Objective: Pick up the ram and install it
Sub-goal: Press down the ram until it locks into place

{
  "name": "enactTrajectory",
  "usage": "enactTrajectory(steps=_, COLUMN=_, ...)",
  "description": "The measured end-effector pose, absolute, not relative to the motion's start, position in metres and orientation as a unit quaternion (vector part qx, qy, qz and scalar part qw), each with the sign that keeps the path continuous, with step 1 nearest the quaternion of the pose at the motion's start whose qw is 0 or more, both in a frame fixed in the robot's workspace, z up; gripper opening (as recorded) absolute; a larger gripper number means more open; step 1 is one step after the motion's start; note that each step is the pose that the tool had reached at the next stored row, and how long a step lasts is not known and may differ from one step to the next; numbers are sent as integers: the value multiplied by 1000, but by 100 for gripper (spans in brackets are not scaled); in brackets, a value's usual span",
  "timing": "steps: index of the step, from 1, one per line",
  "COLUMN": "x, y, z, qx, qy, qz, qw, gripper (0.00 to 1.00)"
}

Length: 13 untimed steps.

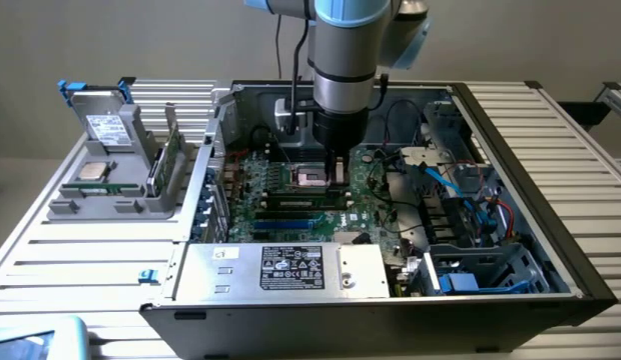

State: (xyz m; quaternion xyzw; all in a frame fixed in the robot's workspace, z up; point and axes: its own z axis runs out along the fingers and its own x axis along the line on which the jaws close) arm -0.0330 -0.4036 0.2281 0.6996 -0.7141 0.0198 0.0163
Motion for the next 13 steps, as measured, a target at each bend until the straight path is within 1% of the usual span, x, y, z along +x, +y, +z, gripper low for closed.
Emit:
enactTrajectory(steps=5, x=-33, y=-403, z=227, qx=698, qy=-715, qz=19, qw=16, gripper=11)
enactTrajectory(steps=13, x=-45, y=-404, z=240, qx=697, qy=-716, qz=16, qw=14, gripper=11)
